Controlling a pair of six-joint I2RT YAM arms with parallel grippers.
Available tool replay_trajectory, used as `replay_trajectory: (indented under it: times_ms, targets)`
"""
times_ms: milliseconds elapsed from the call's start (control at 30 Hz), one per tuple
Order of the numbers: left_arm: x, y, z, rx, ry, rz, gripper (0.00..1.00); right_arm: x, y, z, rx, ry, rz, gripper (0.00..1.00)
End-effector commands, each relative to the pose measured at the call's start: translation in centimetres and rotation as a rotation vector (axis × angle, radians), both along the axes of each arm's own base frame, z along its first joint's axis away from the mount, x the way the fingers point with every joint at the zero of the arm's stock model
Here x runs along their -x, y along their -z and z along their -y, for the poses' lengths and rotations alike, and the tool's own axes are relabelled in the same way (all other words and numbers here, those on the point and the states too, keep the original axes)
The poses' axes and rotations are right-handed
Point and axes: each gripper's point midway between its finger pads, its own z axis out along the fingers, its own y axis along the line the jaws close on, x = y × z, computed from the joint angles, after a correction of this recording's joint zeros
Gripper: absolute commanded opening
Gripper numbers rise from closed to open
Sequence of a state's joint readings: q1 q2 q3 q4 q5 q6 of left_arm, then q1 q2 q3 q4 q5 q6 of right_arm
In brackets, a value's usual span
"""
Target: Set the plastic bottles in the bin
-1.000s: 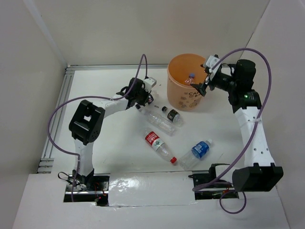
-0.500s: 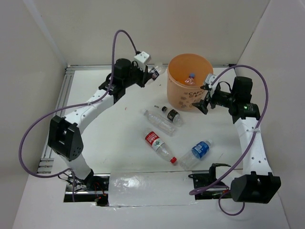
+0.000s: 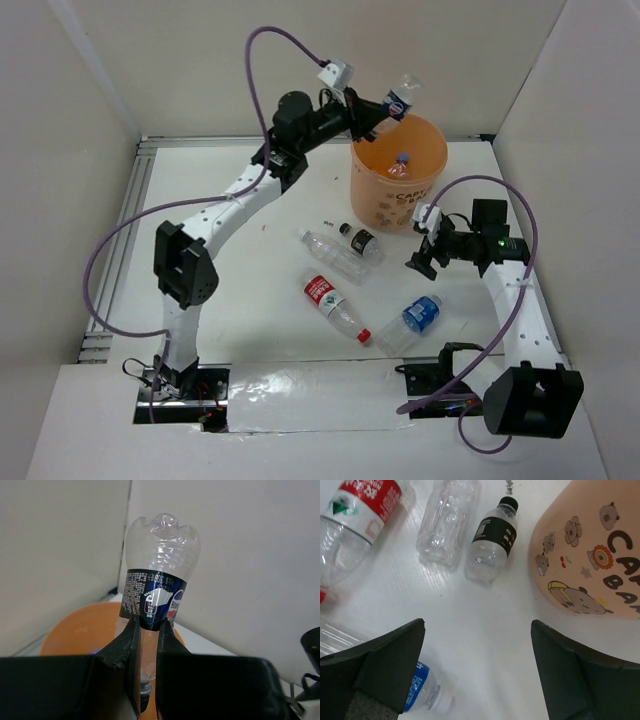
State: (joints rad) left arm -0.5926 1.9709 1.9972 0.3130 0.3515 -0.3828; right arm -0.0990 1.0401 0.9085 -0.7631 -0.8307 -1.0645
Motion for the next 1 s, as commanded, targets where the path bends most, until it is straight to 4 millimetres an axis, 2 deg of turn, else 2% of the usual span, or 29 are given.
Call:
replay_trajectory:
  times_ms: [0,67,100,167,200,267,300,433,467,533,567,633,667,700,733,767,800,833,867,900,933,967]
  targets:
    - [-0.2,1.2,3.0,0.049,0.068,-0.048,0.06,2.0,0.1,-0.1,0.069,-0.101,0.092,0.94]
    - [-0.3,1.4,3.7,0.053,0.071,-0.062,0.20,3.1,1.0,-0.5,0.080,-0.156,0.107,0.95]
    - [-0.1,2.3,4.4,0.038,0.081,-0.084,0.32,3.6,1.5,-0.5,0.094,-0.179,0.110,0.97]
    - [-0.6,2.7,4.4,0.038,0.058,-0.094,0.54,4.3,2.3,-0.8,0.119,-0.242,0.144,0.99]
    - [-0.2,2.7,4.8,0.037,0.067,-0.095,0.69,4.8,2.5,-0.9,0.120,-0.268,0.141,0.99]
    - [-0.4,1.9,4.5,0.048,0.047,-0.090,0.80,5.5,3.7,-1.0,0.149,-0.332,0.151,0.99]
    - [-0.4,2.1,4.5,0.042,0.047,-0.099,0.87,5.8,4.0,-1.0,0.156,-0.356,0.149,0.99]
    - [0.7,-0.9,3.0,0.033,0.017,-0.047,0.91,7.9,6.7,-0.9,0.206,-0.513,0.102,0.99]
    - [1.6,-1.3,2.0,0.021,0.000,-0.051,0.99,8.4,7.4,-1.0,0.214,-0.544,0.087,0.98]
    - [2.5,-0.6,0.4,-0.013,-0.045,-0.095,0.99,8.9,8.5,-0.7,0.259,-0.604,0.083,0.98]
    - [4.2,0.4,-1.5,-0.047,-0.072,-0.106,0.99,9.5,9.3,-0.8,0.267,-0.635,0.061,0.98]
    - [5.7,2.5,-4.0,-0.089,-0.138,-0.151,0.99,10.3,10.3,-0.6,0.308,-0.692,0.044,0.98]
    - [6.5,7.5,-5.2,-0.159,-0.163,-0.235,0.99,10.7,10.4,-0.6,0.322,-0.724,0.044,0.98]
    - [8.7,5.9,-7.3,-0.139,-0.185,-0.217,0.99,11.1,10.8,-0.1,0.348,-0.749,0.027,0.98]
    - [9.6,7.3,-8.6,-0.161,-0.209,-0.245,0.99,12.1,11.2,-0.2,0.351,-0.804,0.014,0.97]
    - [11.0,12.3,-9.6,-0.212,-0.218,-0.361,0.99,12.3,11.4,-0.1,0.367,-0.832,0.014,0.97]
    - [12.2,13.6,-10.4,-0.213,-0.218,-0.401,0.99,12.8,12.1,0.4,0.391,-0.851,-0.009,0.97]
    - [14.0,13.1,-11.5,-0.182,-0.229,-0.408,0.99,13.1,12.4,0.4,0.406,-0.881,-0.012,0.97]
    - [15.3,14.4,-11.8,-0.162,-0.227,-0.470,0.99,13.5,13.0,0.5,0.419,-0.900,-0.017,0.97]
    - [16.3,18.1,-12.8,-0.191,-0.252,-0.546,0.99,13.7,13.5,0.4,0.427,-0.929,-0.026,0.97]
    - [17.3,19.1,-12.9,-0.181,-0.253,-0.579,0.99,13.8,13.9,0.6,0.448,-0.944,-0.028,0.97]
    - [18.5,19.0,-13.2,-0.153,-0.259,-0.588,0.99,13.5,14.4,0.4,0.454,-0.944,-0.018,0.97]
